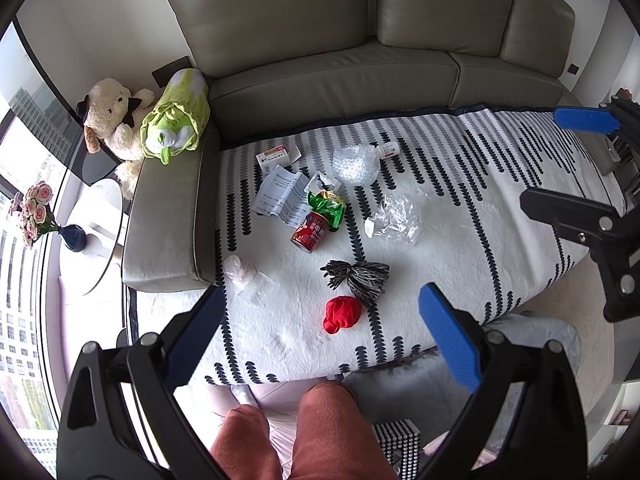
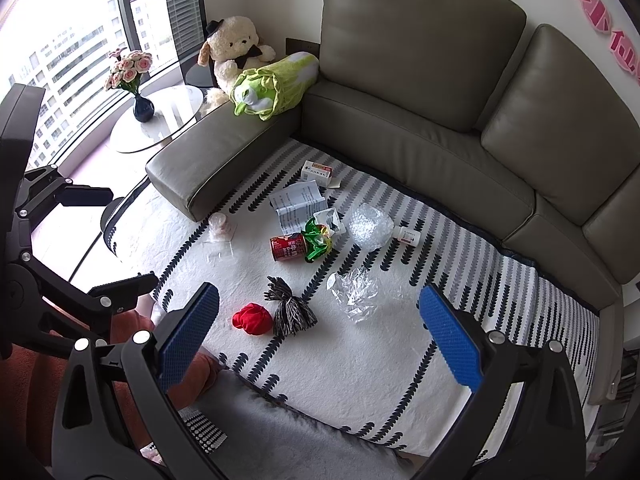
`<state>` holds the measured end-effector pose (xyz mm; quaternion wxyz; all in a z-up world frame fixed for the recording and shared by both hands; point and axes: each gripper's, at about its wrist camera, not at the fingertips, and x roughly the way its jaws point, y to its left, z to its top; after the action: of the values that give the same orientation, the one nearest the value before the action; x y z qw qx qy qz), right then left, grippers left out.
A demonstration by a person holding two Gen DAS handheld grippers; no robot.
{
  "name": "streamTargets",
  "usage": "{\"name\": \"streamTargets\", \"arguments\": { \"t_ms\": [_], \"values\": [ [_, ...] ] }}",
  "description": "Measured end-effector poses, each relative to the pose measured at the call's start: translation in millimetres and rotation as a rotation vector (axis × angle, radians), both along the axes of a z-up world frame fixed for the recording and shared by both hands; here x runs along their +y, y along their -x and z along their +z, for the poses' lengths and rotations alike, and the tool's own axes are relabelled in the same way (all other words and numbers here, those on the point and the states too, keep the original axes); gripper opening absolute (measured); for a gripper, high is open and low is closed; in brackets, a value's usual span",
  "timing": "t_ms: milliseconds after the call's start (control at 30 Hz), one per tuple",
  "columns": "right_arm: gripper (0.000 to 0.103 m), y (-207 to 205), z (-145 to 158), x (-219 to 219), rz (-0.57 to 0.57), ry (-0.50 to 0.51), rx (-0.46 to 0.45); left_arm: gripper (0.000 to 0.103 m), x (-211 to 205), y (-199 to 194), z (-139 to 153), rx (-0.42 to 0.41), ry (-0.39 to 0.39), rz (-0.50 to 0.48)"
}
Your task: Collect trash
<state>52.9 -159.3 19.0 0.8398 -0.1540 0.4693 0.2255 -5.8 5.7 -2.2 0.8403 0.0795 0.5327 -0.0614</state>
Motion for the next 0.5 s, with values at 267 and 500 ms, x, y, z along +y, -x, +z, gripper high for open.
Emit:
{"name": "streamTargets", "arguments": {
  "t_ms": [267, 500],
  "values": [
    [0.096, -3, -27, 6, -0.016, 0.011, 0.018, 0.097, 8, 3, -28, 0.046, -0.012, 0.011],
    [0.096, -16, -80, 4, -0.042, 0.034, 0.046, 0.097, 1, -3, -70, 0.075, -0.012, 0.014]
  ]
}}
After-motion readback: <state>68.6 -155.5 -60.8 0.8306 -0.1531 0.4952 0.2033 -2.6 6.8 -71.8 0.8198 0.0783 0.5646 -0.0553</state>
